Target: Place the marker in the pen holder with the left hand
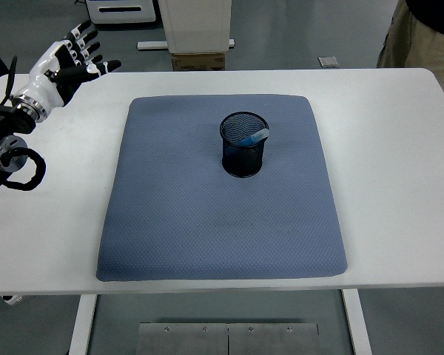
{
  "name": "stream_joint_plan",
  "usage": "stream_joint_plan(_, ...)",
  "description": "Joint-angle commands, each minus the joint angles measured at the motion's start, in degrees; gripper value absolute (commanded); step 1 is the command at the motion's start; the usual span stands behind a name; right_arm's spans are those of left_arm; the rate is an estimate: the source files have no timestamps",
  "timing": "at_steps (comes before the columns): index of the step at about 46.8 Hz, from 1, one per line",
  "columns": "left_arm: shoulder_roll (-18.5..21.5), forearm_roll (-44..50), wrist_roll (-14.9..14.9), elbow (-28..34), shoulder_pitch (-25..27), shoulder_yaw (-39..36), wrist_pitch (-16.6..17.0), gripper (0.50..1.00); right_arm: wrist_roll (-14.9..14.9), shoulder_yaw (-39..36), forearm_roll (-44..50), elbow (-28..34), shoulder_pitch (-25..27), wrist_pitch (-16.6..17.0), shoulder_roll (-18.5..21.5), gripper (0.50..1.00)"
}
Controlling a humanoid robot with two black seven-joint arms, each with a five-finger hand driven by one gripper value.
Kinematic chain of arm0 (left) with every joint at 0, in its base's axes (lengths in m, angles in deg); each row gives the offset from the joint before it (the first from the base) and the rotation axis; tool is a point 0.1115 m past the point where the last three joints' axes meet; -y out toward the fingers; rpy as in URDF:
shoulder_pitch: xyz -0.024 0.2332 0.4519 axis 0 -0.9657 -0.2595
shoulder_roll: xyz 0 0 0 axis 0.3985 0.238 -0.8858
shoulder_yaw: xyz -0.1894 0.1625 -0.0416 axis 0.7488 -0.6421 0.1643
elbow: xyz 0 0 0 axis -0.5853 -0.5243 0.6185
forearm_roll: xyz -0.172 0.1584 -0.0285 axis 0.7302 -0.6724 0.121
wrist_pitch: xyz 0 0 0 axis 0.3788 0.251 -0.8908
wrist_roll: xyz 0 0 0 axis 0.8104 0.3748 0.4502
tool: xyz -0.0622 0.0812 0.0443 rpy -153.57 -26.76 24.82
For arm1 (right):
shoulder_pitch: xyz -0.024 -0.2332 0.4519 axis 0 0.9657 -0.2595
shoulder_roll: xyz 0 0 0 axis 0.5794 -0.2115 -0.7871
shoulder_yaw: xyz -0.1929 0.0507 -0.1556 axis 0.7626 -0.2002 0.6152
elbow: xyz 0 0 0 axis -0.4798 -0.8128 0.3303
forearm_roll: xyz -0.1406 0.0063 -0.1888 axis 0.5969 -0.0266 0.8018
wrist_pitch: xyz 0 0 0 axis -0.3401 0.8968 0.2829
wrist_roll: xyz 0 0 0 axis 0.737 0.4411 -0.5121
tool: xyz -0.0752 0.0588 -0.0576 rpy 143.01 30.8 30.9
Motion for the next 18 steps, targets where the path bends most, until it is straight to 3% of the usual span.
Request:
stream_joint_plan(1,-0.1,1.2,0.0,-0.4,-2.3,1.7,-0.2,1.000,0.0,0.0,0.0,-0.1,0.0,0.0,0.0,1.000)
stream_joint_plan(9,0.2,3.8,0.0,-0.4,-5.8,4.8,-0.2,1.000,-0.1,0.1,0.1,0.0,0.1,0.0,0.0,1.000)
stream_joint_plan(18,2.4,3.8,-0.1,-0.4,-6.3,6.0,-0.2,1.000,-0.6,0.1,0.0,-0.6,0.2,0.4,0.0,1.000)
